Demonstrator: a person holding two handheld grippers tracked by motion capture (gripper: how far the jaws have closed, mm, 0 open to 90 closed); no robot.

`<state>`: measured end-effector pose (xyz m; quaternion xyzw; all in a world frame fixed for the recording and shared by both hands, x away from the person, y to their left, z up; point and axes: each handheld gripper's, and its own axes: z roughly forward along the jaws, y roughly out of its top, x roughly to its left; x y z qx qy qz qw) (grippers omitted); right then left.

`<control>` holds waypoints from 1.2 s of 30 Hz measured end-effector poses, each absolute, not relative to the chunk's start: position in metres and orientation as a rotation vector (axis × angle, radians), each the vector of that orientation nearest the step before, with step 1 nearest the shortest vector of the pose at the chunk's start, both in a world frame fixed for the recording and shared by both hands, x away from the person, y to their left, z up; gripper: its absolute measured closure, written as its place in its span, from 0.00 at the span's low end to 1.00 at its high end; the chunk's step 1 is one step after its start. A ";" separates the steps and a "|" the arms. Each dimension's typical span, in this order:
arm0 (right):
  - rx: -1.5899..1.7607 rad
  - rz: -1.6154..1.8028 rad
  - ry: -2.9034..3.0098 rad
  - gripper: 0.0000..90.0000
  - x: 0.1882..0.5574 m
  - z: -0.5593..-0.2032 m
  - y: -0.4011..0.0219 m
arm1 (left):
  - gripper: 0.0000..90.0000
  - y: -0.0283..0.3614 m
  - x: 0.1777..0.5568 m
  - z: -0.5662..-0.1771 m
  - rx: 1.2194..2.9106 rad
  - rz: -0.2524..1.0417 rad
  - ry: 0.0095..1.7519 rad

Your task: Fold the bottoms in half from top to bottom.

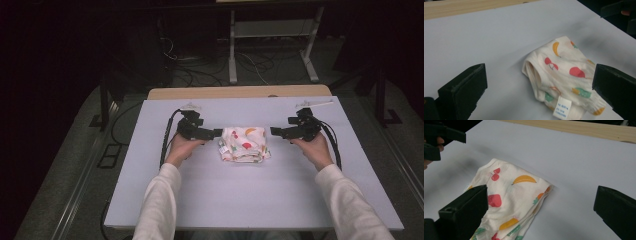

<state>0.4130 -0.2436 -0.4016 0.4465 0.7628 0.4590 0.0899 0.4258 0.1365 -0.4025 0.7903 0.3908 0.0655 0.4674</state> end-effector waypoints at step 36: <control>1.311 1.322 2.251 0.00 0.342 -0.414 -0.261 | 0.00 0.187 0.343 -0.403 1.916 0.276 0.906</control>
